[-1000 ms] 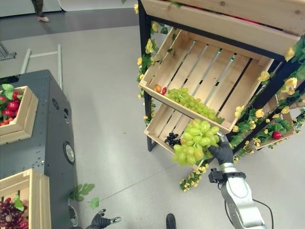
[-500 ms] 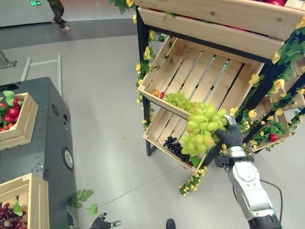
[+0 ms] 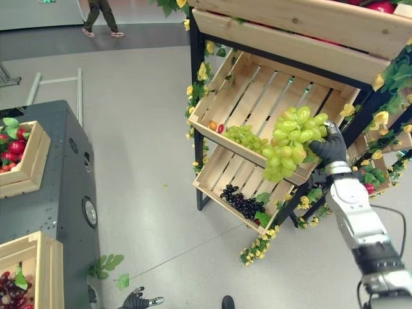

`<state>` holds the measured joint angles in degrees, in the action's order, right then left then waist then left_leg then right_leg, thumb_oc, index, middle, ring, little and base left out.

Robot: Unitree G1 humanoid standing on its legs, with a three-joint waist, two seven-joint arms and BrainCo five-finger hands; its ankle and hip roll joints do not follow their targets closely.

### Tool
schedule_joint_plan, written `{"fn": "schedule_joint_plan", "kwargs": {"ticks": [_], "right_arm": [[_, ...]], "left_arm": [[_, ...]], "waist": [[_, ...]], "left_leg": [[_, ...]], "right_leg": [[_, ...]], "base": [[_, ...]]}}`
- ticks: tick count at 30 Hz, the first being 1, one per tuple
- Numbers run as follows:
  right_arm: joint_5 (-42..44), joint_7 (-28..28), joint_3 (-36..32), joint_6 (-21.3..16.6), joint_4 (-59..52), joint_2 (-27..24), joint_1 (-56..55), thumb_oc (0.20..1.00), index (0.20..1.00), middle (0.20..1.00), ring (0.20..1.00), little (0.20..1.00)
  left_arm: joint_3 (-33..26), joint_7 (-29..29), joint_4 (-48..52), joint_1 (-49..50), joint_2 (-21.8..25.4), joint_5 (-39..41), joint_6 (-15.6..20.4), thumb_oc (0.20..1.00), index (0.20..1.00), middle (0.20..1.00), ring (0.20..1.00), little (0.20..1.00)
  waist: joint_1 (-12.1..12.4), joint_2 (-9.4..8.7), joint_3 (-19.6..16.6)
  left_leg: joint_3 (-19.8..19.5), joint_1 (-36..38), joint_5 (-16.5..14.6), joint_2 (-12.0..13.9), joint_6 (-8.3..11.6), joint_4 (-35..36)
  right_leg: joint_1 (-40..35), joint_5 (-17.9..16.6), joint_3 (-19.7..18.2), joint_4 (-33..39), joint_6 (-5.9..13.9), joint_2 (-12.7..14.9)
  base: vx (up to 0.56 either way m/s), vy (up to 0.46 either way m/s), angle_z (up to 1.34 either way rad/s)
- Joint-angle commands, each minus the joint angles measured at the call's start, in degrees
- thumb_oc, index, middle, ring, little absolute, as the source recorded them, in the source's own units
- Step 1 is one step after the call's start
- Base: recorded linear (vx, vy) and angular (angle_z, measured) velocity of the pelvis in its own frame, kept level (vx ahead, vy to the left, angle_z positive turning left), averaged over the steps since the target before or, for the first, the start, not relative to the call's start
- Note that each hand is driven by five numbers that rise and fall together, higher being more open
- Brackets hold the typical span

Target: Pick up the fruits from the basket on one side to the basket on the other side

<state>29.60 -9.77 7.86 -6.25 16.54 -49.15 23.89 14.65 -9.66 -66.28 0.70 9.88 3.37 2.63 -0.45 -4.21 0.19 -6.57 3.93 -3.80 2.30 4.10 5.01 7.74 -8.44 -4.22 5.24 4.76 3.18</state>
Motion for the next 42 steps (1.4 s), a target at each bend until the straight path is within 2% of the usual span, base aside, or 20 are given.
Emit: {"fn": "schedule_joint_plan", "kwargs": {"ticks": [1,12,17,26,27,28,33,36,40,42], "right_arm": [[3.47,-1.6,1.1,-1.52,5.08,-4.12,12.45,0.2,0.2,0.2,0.2,0.2],[1.12,-2.18,14.52,2.38,31.55,-7.48,35.7,0.2,0.2,0.2,0.2,0.2],[-4.94,-1.99,20.47,5.16,44.45,-7.4,44.7,0.2,0.2,0.2,0.2,0.2],[-7.22,-3.23,22.31,6.08,49.92,-5.5,49.36,0.2,0.2,0.2,0.2,0.2],[-7.29,-3.24,22.41,6.12,50.63,-5.05,49.57,0.332,0.332,0.332,0.332,0.332],[-7.31,-3.18,22.37,6.15,50.96,-4.89,49.67,1.0,1.0,1.0,1.0,1.0],[-10.75,-2.93,24.54,6.65,51.18,-5.06,50.43,1.0,1.0,1.0,1.0,1.0],[-14.08,-3.01,25.69,6.27,46.97,-6.59,49.55,1.0,1.0,1.0,1.0,1.0],[-14.27,-3.05,24.73,5.74,43.65,-7.73,47.06,1.0,1.0,1.0,1.0,1.0],[-15.84,-3.36,22.59,5.35,37.64,-9.12,42.93,1.0,1.0,1.0,1.0,1.0]], "left_arm": [[3.6,0.97,-4.84,2.09,-0.28,0.89,-0.54,1.0,1.0,1.0,1.0,1.0],[5.61,1.66,-5.41,1.04,1.0,3.66,-0.14,1.0,1.0,1.0,1.0,1.0],[6.76,1.44,-5.88,0.19,1.48,4.17,0.13,1.0,1.0,1.0,1.0,1.0],[7.32,0.55,-6.76,-0.81,0.98,4.85,0.0,1.0,1.0,1.0,1.0,1.0],[7.61,0.45,-7.0,-0.83,0.68,4.94,-0.03,1.0,1.0,1.0,1.0,1.0],[7.71,0.46,-7.09,-0.83,0.54,4.99,-0.06,1.0,1.0,1.0,1.0,1.0],[7.82,0.41,-7.38,-0.98,0.2,4.91,-0.2,1.0,1.0,1.0,1.0,1.0],[7.87,0.3,-7.37,-1.15,0.06,4.35,-0.18,1.0,1.0,1.0,1.0,1.0],[7.61,0.51,-7.54,-1.32,-0.15,4.13,-0.21,1.0,1.0,1.0,1.0,1.0],[6.77,0.49,-7.54,-1.44,-0.13,3.54,-0.31,1.0,1.0,1.0,1.0,1.0]], "waist": [[2.5,-2.02,1.69],[3.17,-1.88,3.08],[3.81,-1.82,3.91],[4.02,-1.0,5.11],[4.06,-0.83,5.19],[4.02,-0.74,5.2],[3.92,-0.6,5.05],[3.7,-0.62,5.07],[3.49,-0.66,5.12],[3.26,-0.73,5.03]], "left_leg": [[-0.33,-3.88,0.55,-5.84,-4.48,-0.01],[-0.32,-5.25,1.41,-5.53,-3.8,-0.01],[-1.09,-6.58,2.13,-5.37,-3.22,-0.01],[-2.16,-7.64,2.69,-5.39,-2.7,-0.01],[-2.31,-7.75,2.78,-5.39,-2.56,-0.01],[-2.43,-7.78,2.79,-5.33,-2.52,-0.01],[-2.6,-7.9,2.81,-5.3,-2.41,-0.01],[-2.96,-8.12,2.87,-5.23,-2.34,-0.01],[-3.23,-8.11,2.94,-5.19,-2.25,-0.01],[-3.47,-8.08,2.9,-5.22,-2.24,-0.01]], "right_leg": [[-1.7,4.27,1.0,-0.24,2.57,-1.63],[-0.65,4.1,1.27,-0.24,2.31,-1.59],[0.08,4.19,2.3,-0.24,2.11,-1.32],[0.44,4.45,3.36,-0.24,1.75,-1.02],[0.35,4.66,3.57,-0.24,1.68,-1.03],[0.28,4.75,3.65,-0.24,1.66,-0.98],[0.13,5.04,3.89,-0.24,1.6,-1.03],[0.17,5.22,4.19,-0.24,1.55,-0.99],[-0.13,5.46,4.52,-0.24,1.61,-0.83],[-0.36,5.58,4.83,-0.24,1.66,-0.65]], "base": [[0.0,0.0,0.0],[0.0,0.0,0.0],[0.0,-0.003,0.02],[0.0,-0.003,0.1],[0.01,-0.003,0.07],[0.01,-0.003,0.03],[0.0,0.0,0.0],[0.0,0.0,0.0],[-0.01,0.003,0.06],[-0.01,0.002,0.15]]}}
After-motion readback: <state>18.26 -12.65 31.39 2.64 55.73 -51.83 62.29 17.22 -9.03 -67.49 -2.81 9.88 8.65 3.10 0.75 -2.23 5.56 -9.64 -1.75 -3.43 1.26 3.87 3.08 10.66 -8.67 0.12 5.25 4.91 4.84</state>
